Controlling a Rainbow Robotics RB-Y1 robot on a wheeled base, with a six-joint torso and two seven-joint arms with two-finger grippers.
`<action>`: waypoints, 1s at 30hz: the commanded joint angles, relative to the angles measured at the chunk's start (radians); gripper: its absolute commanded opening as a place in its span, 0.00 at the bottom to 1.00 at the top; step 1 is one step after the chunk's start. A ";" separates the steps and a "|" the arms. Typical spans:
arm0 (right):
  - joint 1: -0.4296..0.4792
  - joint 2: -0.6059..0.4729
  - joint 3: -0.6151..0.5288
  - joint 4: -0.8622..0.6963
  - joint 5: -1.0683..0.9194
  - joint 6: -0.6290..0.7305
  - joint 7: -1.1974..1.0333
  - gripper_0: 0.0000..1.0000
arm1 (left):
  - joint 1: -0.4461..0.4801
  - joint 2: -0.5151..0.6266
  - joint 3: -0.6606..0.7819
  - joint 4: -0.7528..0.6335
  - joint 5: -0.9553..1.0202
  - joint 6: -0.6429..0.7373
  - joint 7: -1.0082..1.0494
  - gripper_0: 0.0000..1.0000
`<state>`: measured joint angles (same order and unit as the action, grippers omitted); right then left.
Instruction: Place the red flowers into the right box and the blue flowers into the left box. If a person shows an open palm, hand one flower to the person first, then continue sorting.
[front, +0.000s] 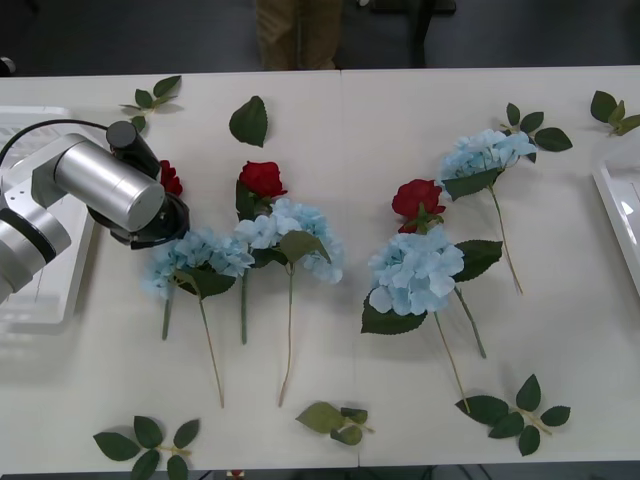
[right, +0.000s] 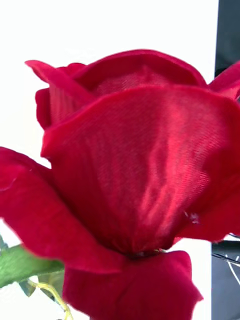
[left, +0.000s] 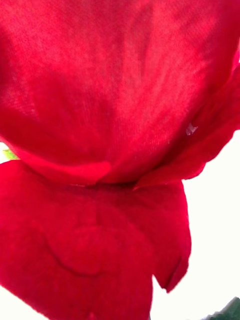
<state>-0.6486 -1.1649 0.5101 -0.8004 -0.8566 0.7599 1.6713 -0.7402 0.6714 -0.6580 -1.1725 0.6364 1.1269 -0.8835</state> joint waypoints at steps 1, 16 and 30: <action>-0.039 0.042 -0.007 0.016 0.027 -0.033 0.005 0.00 | 0.074 0.076 0.115 -0.075 0.072 0.082 -0.259 0.00; -0.039 0.042 -0.111 -0.049 -0.056 0.121 0.025 0.80 | 0.074 0.106 0.531 -0.279 0.374 0.309 -0.942 0.00; -0.032 0.041 -0.170 -0.413 -0.417 0.434 0.025 0.80 | 0.133 -0.098 0.749 -0.311 1.002 0.125 -1.697 0.00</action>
<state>-0.6552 -1.1167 0.3493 -1.1589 -1.2078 1.1948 1.6714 -0.6279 0.6368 0.0695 -1.4551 1.5581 1.2996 -2.3352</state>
